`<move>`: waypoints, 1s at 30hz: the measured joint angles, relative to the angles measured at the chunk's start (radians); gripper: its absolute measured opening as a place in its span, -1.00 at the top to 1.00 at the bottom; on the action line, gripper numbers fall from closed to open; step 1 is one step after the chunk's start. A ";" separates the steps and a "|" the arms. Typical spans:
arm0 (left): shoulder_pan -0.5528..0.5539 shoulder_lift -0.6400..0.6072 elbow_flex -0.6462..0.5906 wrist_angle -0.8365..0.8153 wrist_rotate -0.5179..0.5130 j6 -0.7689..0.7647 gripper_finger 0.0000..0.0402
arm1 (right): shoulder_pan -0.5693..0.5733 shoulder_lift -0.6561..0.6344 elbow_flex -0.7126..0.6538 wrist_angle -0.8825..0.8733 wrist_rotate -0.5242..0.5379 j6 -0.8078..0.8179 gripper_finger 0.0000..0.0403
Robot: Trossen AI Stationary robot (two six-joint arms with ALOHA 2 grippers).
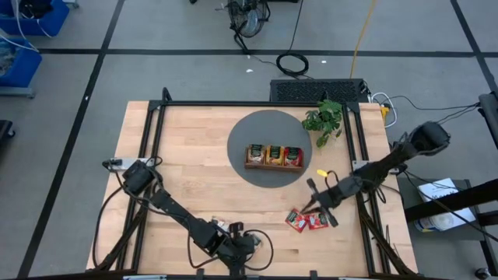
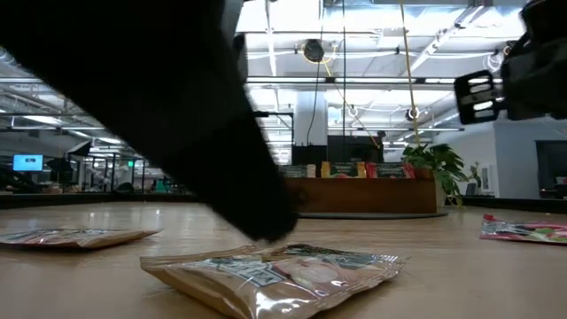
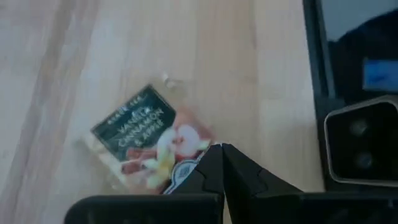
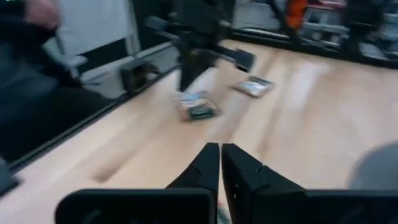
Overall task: Pick & Place Tea
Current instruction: Put the brown tea bag into the left section of the wooden organizer
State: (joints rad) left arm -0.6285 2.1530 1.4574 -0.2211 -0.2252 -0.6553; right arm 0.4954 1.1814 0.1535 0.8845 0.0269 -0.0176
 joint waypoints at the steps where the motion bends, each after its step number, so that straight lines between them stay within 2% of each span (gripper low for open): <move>1: 0.000 0.002 0.000 -0.004 0.003 0.007 0.97 | 0.015 0.024 0.006 0.021 -0.003 -0.007 0.95; 5: 0.018 0.027 0.000 0.038 -0.002 0.030 0.91 | 0.051 0.100 0.064 0.027 -0.029 -0.022 0.94; 10: 0.058 0.062 0.001 0.090 -0.003 0.048 0.98 | 0.066 0.252 0.164 0.023 -0.105 -0.028 0.99; 13: 0.086 0.084 0.003 0.116 0.006 0.020 0.96 | 0.068 0.337 0.211 0.022 -0.109 -0.031 0.97; 17: 0.121 0.100 0.004 0.124 -0.034 -0.030 0.89 | 0.061 0.431 0.262 0.022 -0.106 -0.032 0.96; 22: 0.149 0.102 0.003 0.117 -0.083 -0.052 0.95 | 0.050 0.488 0.295 0.023 -0.101 -0.031 0.96; 26: 0.153 0.094 -0.001 0.159 -0.073 0.074 0.97 | 0.044 0.498 0.299 0.022 -0.067 -0.021 0.98; 30: 0.149 0.055 0.003 0.184 -0.059 0.188 0.85 | 0.038 0.499 0.292 0.013 0.002 0.007 0.99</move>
State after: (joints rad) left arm -0.4791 2.2084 1.4601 -0.0368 -0.2844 -0.4673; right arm 0.5335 1.6802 0.4451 0.8975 0.0286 -0.0102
